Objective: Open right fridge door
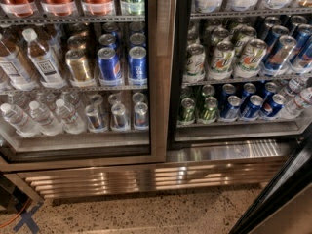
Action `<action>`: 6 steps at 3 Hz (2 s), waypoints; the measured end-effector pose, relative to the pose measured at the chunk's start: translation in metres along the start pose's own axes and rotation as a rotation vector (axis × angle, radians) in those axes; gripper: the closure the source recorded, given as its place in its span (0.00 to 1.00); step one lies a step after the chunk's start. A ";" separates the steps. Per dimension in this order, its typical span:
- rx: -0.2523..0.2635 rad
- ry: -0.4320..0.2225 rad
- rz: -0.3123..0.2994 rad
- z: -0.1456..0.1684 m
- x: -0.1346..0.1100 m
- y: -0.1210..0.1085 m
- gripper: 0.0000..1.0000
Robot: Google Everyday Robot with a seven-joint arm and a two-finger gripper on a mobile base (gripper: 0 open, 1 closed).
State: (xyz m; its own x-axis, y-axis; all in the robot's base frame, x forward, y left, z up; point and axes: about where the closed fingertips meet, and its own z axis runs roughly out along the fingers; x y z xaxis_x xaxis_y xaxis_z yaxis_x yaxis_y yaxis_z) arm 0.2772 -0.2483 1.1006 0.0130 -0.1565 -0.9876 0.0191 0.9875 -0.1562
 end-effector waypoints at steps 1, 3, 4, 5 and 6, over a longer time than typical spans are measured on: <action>0.000 0.000 0.000 0.000 0.000 0.000 0.00; 0.025 -0.025 0.045 -0.023 -0.007 -0.006 0.00; 0.054 0.013 0.117 -0.072 0.014 -0.020 0.00; 0.074 0.119 0.170 -0.120 0.056 -0.040 0.00; 0.096 0.219 0.160 -0.162 0.078 -0.048 0.00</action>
Offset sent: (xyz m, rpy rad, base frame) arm -0.0007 -0.0015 -0.0022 0.0175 0.0052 -0.0097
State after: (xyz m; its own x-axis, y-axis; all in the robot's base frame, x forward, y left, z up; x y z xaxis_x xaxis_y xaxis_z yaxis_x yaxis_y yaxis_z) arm 0.1158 -0.3054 1.0282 -0.1927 0.0189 -0.9811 0.1292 0.9916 -0.0063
